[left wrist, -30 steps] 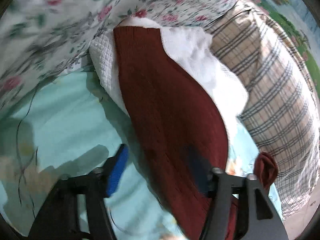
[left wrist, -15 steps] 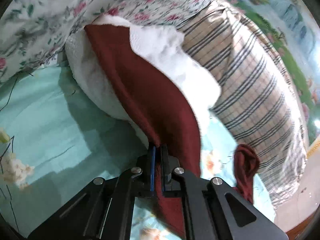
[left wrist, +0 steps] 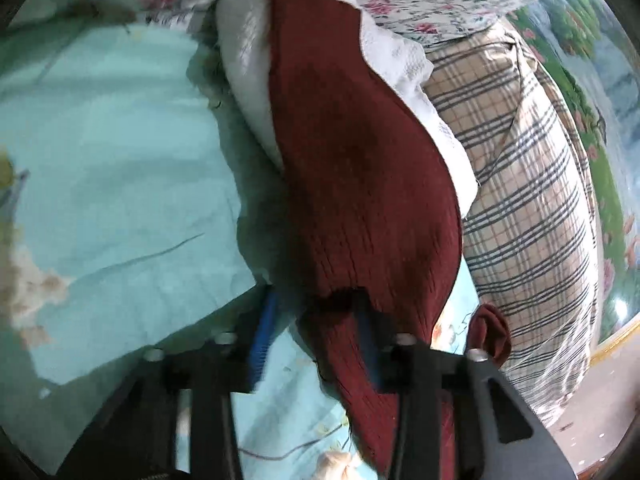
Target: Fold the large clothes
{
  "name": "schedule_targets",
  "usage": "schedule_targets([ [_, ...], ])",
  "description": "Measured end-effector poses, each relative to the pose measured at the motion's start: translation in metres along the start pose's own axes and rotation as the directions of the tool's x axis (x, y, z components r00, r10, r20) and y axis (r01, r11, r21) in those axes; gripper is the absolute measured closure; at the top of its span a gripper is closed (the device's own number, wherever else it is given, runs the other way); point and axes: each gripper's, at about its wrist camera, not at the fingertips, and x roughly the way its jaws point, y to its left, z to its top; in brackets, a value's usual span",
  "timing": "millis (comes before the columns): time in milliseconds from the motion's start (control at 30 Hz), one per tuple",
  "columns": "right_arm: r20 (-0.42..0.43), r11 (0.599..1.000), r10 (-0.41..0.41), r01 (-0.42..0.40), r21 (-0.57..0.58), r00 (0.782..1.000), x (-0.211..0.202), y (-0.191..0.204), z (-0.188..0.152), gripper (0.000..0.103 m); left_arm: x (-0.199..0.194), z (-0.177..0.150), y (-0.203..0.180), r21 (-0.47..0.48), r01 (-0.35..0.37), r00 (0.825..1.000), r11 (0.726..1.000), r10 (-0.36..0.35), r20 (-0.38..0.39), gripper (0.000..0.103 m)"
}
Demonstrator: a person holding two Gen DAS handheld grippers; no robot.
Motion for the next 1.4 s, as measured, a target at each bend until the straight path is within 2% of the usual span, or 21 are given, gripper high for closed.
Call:
schedule_targets([
  [67,-0.008,1.000,-0.004,0.004,-0.001,1.000,0.002,0.001,0.000,0.077,0.005,0.001,0.002,-0.010,0.028,1.000,1.000,-0.028,0.004,0.054],
  [133,-0.016,1.000,-0.009,0.009,-0.002,1.000,0.005,0.002,0.000,0.077,0.010,0.005,-0.001,0.001,0.033,0.999,0.999,-0.033,0.019,0.060],
  [167,-0.017,1.000,-0.008,0.008,-0.002,1.000,0.006,0.003,0.000,0.077,0.012,0.007,-0.004,0.012,0.033,0.999,0.999,-0.033,0.021,0.078],
  [200,-0.017,1.000,-0.004,0.004,-0.003,1.000,0.006,0.004,0.000,0.077,0.014,0.009,-0.006,0.019,0.042,0.999,0.999,-0.042,0.017,0.102],
  [333,-0.007,1.000,0.011,-0.011,-0.011,1.000,0.004,0.009,-0.001,0.077,-0.004,0.004,-0.034,0.099,0.028,0.997,0.995,-0.035,0.074,0.101],
  [500,0.001,1.000,0.024,-0.024,-0.008,1.000,0.000,0.008,-0.003,0.077,-0.041,-0.025,-0.092,0.239,0.101,0.987,0.966,-0.128,0.098,0.101],
  [567,0.012,1.000,0.029,-0.029,-0.002,1.000,-0.003,0.006,-0.003,0.077,-0.051,-0.046,-0.123,0.317,0.138,0.982,0.938,-0.171,0.076,0.101],
  [633,0.029,0.999,0.033,-0.033,0.006,0.999,-0.010,0.002,-0.004,0.077,-0.055,-0.075,-0.157,0.385,0.191,0.976,0.903,-0.217,0.024,0.102],
  [733,0.055,0.999,0.034,-0.035,0.022,0.998,-0.021,-0.006,-0.004,0.077,-0.054,-0.129,-0.201,0.467,0.283,0.957,0.838,-0.276,-0.084,0.102],
  [800,0.070,0.999,0.028,-0.031,0.033,0.997,-0.029,-0.012,-0.005,0.077,-0.047,-0.165,-0.227,0.508,0.334,0.943,0.794,-0.289,-0.168,0.102],
  [867,0.086,0.998,0.019,-0.023,0.052,0.996,-0.037,-0.021,-0.005,0.077,-0.034,-0.214,-0.255,0.562,0.380,0.924,0.735,-0.276,-0.264,0.101],
  [933,0.101,0.997,0.011,-0.018,0.071,0.995,-0.044,-0.030,-0.006,0.077,-0.017,-0.256,-0.274,0.602,0.398,0.913,0.692,-0.235,-0.333,0.101],
  [1033,0.128,0.995,-0.004,-0.009,0.101,0.992,-0.057,-0.044,-0.007,0.077,0.012,-0.309,-0.288,0.626,0.429,0.885,0.651,-0.164,-0.437,0.101],
  [1133,0.150,0.992,-0.015,-0.004,0.123,0.989,-0.067,-0.052,-0.007,0.077,0.041,-0.351,-0.294,0.659,0.426,0.867,0.620,-0.072,-0.493,0.101],
  [1267,0.161,0.992,-0.026,0.006,0.127,0.987,-0.072,-0.058,-0.003,0.077,0.075,-0.384,-0.291,0.701,0.397,0.850,0.592,0.050,-0.524,0.100],
  [1300,0.161,0.992,-0.025,0.005,0.124,0.987,-0.072,-0.057,-0.001,0.077,0.079,-0.389,-0.288,0.706,0.389,0.843,0.592,0.081,-0.532,0.100],
  [1400,0.155,0.996,-0.017,0.003,0.091,0.988,-0.067,-0.047,0.007,0.076,0.072,-0.382,-0.276,0.685,0.397,0.827,0.611,0.086,-0.556,0.095],
])
